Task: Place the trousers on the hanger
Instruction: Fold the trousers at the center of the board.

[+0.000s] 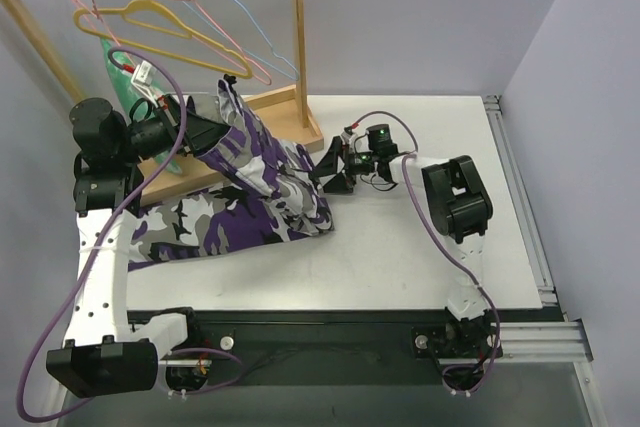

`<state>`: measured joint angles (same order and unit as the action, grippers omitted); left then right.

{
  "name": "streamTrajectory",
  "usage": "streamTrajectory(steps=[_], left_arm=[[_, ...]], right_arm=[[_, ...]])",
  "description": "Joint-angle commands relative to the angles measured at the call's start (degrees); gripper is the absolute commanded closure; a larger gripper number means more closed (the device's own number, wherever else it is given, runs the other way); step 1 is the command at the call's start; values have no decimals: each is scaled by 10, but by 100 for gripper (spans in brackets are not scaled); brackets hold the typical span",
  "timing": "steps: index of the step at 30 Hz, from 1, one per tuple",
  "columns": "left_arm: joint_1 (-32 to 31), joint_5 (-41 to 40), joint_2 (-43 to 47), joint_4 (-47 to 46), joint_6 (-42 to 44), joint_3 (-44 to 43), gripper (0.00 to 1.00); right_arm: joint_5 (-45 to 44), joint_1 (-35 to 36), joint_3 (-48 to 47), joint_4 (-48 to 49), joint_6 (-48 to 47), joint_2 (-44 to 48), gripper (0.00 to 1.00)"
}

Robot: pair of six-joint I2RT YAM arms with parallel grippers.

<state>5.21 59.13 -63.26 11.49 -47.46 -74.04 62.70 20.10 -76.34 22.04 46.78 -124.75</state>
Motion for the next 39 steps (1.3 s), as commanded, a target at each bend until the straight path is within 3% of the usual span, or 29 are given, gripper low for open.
streamTrajectory(steps=[1, 8, 12, 14, 15, 18, 23, 25, 26, 27, 28, 29, 30, 35, 39], left_arm=[[6, 18, 17, -58, -7, -37, 100], [8, 22, 15, -57, -8, -38, 100], [7, 24, 14, -59, -10, -35, 100], [6, 24, 15, -61, -11, -32, 100], [7, 23, 14, -62, -11, -28, 100], [7, 14, 17, -69, -10, -9, 100], [6, -13, 21, -67, 11, 21, 100], [-2, -24, 17, -54, 37, 23, 100], [-7, -33, 13, -46, 48, 21, 100], [-16, -49, 3, -32, 62, 18, 100], [-27, -60, -4, -8, 92, 9, 100], [-52, -82, -20, 2, 105, 6, 100], [-80, -93, -29, 11, 123, 4, 100], [-171, -132, -95, -19, 134, 7, 100], [-197, -146, -134, -41, 147, -1, 100]], right_arm=[[32, 28, 8, 57, 39, -19, 18], [43, 42, 18, 91, 68, -33, 23], [52, 51, 28, 155, 127, -41, 54], [56, 52, 29, 185, 160, -44, 64], [61, 52, 24, 213, 174, -48, 76], [70, 41, 21, 248, 220, -52, 100], [68, -25, 43, 217, 188, -19, 100], [56, -57, 57, 140, 138, 14, 100], [50, -72, 54, 92, 58, 40, 100], [32, -100, 48, -38, -6, 52, 100], [15, -113, 37, -110, -63, 64, 100], [2, -137, 12, -243, -172, 84, 100], [-22, -148, 4, -289, -211, 93, 100], [-72, -246, 21, -460, -351, 154, 100], [-126, -336, 58, -504, -390, 202, 100]])
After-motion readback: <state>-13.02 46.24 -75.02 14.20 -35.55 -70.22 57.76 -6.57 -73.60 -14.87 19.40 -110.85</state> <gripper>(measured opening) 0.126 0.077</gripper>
